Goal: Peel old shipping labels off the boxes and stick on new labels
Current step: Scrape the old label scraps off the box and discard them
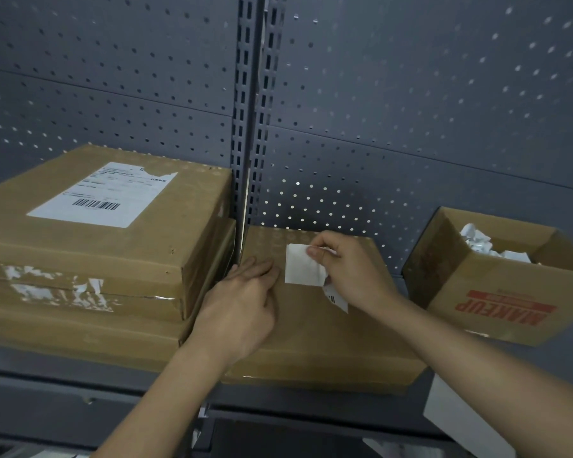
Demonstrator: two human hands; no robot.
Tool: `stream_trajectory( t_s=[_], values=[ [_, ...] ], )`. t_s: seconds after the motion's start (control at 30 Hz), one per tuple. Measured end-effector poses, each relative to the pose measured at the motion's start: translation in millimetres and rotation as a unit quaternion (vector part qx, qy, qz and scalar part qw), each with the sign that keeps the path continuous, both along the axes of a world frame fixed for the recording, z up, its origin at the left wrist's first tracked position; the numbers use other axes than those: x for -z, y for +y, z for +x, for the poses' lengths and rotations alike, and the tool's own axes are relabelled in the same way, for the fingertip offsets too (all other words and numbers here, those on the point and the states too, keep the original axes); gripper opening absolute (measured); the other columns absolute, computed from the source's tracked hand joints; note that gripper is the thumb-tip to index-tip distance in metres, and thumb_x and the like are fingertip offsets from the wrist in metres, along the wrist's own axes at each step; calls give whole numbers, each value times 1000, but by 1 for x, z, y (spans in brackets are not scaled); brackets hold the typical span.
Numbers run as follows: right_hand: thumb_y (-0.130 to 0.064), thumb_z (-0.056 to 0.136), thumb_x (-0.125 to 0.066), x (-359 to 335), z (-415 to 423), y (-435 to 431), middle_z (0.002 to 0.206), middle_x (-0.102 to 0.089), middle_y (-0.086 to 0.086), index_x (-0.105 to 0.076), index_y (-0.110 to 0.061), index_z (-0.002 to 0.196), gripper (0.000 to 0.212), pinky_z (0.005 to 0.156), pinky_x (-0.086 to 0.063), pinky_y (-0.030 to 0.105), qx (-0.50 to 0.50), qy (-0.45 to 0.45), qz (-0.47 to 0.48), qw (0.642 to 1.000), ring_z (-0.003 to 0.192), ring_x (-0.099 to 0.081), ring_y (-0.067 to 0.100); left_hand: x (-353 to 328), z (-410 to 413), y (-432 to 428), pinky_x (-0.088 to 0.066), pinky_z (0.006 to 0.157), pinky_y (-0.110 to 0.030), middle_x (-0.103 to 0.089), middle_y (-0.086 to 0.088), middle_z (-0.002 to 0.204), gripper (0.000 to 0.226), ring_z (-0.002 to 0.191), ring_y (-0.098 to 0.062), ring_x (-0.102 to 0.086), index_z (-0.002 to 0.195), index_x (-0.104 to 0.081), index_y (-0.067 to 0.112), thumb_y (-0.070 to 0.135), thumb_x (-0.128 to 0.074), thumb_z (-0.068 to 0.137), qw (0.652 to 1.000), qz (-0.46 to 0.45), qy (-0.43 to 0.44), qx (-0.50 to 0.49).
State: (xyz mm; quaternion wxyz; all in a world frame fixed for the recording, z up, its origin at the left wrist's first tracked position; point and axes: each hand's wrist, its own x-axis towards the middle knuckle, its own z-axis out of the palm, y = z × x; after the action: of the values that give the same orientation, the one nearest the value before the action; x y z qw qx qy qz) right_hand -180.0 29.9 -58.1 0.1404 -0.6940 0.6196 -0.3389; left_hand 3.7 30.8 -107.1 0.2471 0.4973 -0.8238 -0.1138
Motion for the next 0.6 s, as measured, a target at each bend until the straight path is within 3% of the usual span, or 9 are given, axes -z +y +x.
stream_trajectory(
  t_s=[0.2,0.33,0.43,0.6],
  values=[
    [-14,98,-57,4,-3,-13,81,-65,0,-68,-5,86,18,58,-38,11,34,-121,26,992,67,-53,2,1,1,0,3,113,-15,-29,9,160,54,150,-8,-17,152,-35,24,17,-39,99,1000,3,2,2],
    [-24,97,-58,10,-6,-23,79,-65,6,-67,-13,82,21,70,-50,35,51,-166,37,984,71,-58,15,2,2,-1,2,114,-15,-29,11,160,53,150,-7,-17,152,-36,25,19,-38,99,1000,7,7,-1],
    [-59,82,-51,15,-16,-31,78,-69,2,-67,-31,82,32,72,-58,56,89,-162,55,981,74,-70,29,4,1,-1,0,115,-16,-32,10,159,53,149,-8,-19,151,-39,25,23,-35,98,1000,8,5,-2],
    [-61,78,-51,15,-17,-36,80,-69,12,-67,-33,81,33,71,-55,64,105,-216,55,969,83,-68,42,3,0,-1,1,115,-15,-30,10,159,53,149,-8,-18,152,-35,25,25,-33,99,1000,10,-2,-6]
  ],
)
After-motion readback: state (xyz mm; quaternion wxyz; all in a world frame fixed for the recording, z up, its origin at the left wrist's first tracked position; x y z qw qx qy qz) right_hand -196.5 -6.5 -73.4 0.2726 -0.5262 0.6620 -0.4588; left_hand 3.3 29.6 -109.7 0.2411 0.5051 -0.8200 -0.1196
